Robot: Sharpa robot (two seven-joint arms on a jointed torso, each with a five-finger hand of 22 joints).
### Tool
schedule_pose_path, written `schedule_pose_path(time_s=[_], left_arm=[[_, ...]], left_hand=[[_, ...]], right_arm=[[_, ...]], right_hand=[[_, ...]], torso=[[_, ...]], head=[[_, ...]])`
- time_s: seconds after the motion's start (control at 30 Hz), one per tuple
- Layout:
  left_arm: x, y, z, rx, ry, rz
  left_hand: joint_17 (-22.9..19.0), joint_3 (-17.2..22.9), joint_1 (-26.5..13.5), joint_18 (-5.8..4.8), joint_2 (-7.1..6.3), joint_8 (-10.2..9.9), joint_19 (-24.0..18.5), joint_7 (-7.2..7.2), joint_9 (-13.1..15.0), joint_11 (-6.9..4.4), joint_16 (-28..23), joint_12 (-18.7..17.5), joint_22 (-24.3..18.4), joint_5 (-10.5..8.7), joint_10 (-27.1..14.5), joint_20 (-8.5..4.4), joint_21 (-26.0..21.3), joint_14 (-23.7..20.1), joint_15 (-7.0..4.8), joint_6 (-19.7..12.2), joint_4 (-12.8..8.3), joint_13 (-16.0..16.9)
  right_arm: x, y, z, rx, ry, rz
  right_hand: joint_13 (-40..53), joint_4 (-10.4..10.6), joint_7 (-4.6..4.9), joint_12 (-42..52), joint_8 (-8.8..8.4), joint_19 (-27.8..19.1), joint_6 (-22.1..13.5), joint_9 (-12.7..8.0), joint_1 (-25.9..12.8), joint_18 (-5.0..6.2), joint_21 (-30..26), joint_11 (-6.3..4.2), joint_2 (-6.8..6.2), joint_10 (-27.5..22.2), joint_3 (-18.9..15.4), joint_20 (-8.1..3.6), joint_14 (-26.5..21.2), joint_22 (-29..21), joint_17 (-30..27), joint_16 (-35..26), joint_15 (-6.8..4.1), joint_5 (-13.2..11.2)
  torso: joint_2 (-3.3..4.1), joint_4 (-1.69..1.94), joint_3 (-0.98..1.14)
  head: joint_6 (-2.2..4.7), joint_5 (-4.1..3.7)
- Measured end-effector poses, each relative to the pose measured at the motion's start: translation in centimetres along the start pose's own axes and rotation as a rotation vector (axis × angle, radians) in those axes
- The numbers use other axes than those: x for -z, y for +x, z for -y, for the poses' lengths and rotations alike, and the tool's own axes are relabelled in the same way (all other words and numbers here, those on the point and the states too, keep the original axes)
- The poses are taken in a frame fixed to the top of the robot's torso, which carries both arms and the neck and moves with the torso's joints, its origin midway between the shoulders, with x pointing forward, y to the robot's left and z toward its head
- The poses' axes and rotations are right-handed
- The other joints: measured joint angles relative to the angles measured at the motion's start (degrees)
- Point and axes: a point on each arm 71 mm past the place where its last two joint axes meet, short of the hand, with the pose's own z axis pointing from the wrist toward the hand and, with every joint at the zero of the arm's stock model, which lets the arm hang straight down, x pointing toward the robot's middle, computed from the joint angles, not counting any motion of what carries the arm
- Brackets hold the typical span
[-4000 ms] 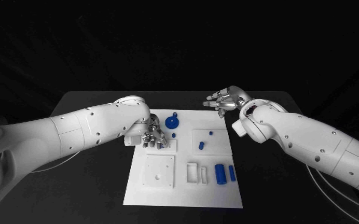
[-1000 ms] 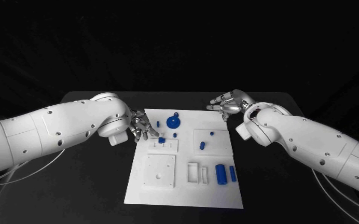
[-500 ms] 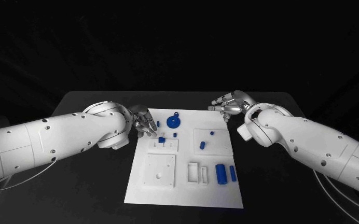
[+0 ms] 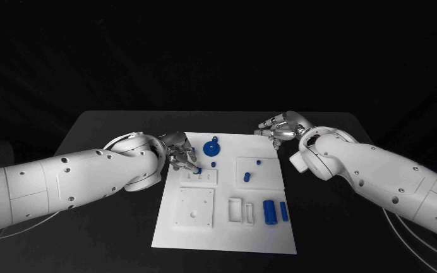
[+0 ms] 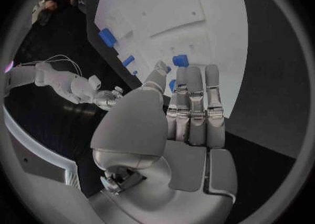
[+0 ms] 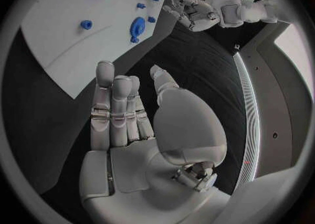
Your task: Assemble the parts on the task board
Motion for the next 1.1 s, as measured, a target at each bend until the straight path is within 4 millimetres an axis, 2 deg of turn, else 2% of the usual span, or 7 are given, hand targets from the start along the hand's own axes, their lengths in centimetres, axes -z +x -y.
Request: schedule_pose_path(time_s=[0.1,0.23,0.37,0.53,0.63,0.93,1.1], left_arm=[[-0.1,0.3,-0.1,-0.007,0.004,0.002],[-0.3,0.6,-0.2,-0.012,0.002,0.004],[-0.5,0.7,-0.4,-0.015,-0.002,0.008],[-0.7,0.8,-0.5,-0.017,-0.008,0.012],[-0.9,0.8,-0.6,-0.018,-0.013,0.013],[-1.3,1.2,-0.7,-0.021,-0.034,0.009],[-1.4,1.5,-0.9,-0.023,-0.053,-0.001]], left_hand=[[0.1,-0.6,-1.8,0.0,0.2,0.0,0.0,0.12,0.0,0.25,0.0,0.4,-0.2,0.0,0.0,0.0,0.0,0.1,0.15,-0.1,2.0,0.1],[0.2,-1.0,-3.9,0.01,-0.19,0.0,0.2,0.1,0.0,0.43,0.0,0.7,-0.3,-0.17,0.0,0.18,0.0,0.2,0.2,-0.5,4.0,0.2],[0.6,0.0,-3.9,0.0,-0.7,0.0,0.4,0.3,0.0,0.43,0.0,1.0,-0.7,-0.23,0.0,-0.01,0.0,0.2,0.2,-0.7,5.9,0.3],[0.8,0.1,-3.9,0.0,-0.7,0.0,0.6,0.3,0.0,0.43,0.0,1.1,-0.6,-0.23,0.0,-0.22,0.0,0.4,0.35,-0.7,6.5,0.4],[1.3,0.3,-3.9,0.01,-0.7,0.0,0.8,0.3,0.0,0.43,0.9,1.4,-0.2,-0.23,0.0,-0.02,0.0,0.5,0.22,-0.7,6.8,0.5],[2.9,0.1,-3.9,0.0,-0.68,0.0,1.7,0.3,0.0,0.43,3.4,2.9,2.2,-0.23,0.0,-0.52,0.4,1.0,-0.25,-0.7,7.0,1.2],[4.1,-0.3,-3.5,0.0,-0.22,0.0,1.9,0.18,0.0,0.43,6.0,4.1,4.1,-0.23,0.0,-0.72,0.9,1.1,-0.31,-0.6,5.9,1.8]], right_arm=[[0.0,0.0,0.0,0.0,0.0,0.0],[0.0,0.0,0.0,0.0,0.0,0.0],[0.0,0.0,0.0,0.0,0.0,0.0],[0.0,0.0,0.0,0.0,0.0,-0.001],[0.0,0.0,0.0,0.0,0.0,-0.001],[0.0,0.0,0.0,0.0,0.0,-0.001],[0.0,0.0,0.0,0.0,0.0,-0.001]], right_hand=[[0.0,0.0,0.0,0.0,0.0,0.0,0.0,0.0,0.0,0.0,0.0,0.0,0.0,0.0,0.0,0.0,0.0,0.0,0.0,0.0,0.0,0.0],[0.0,0.0,0.0,0.0,0.0,0.0,0.0,0.0,0.0,0.0,0.0,0.0,0.0,0.0,0.0,0.0,0.0,0.0,0.0,0.0,0.0,0.0],[0.0,0.0,0.0,0.0,0.0,0.0,0.0,0.0,0.0,0.0,0.0,0.0,0.0,0.0,0.0,0.0,0.0,0.0,0.0,0.0,0.0,0.0],[0.0,0.0,0.0,0.0,0.0,0.0,0.0,0.0,0.0,0.0,0.0,0.0,0.0,0.0,0.0,0.0,0.0,0.0,0.0,0.0,0.0,0.0],[0.0,0.0,0.0,0.0,0.0,0.0,0.0,0.0,0.0,0.0,0.0,0.0,0.0,0.0,0.0,0.0,0.0,0.0,0.0,0.0,0.0,0.0],[0.0,0.0,0.0,0.0,0.0,0.0,0.0,0.0,0.0,0.0,0.0,0.0,0.0,0.0,0.0,0.0,0.0,0.0,0.0,0.0,0.0,0.0],[0.0,0.0,0.0,0.0,0.0,0.0,0.0,0.0,0.0,0.0,0.0,0.0,0.0,0.0,0.0,0.0,0.0,0.0,0.0,0.0,0.0,0.0]], torso=[[0.0,0.0,0.0],[0.0,-0.03,0.04],[0.0,-0.03,0.07],[0.02,-0.07,0.07],[0.03,-0.08,0.07],[0.03,-0.07,0.07],[0.02,-0.04,0.04]], head=[[-0.01,0.01],[0.03,0.02],[0.06,0.02],[0.07,-0.03],[0.07,-0.07],[-0.06,-0.18],[-0.13,-0.25]])
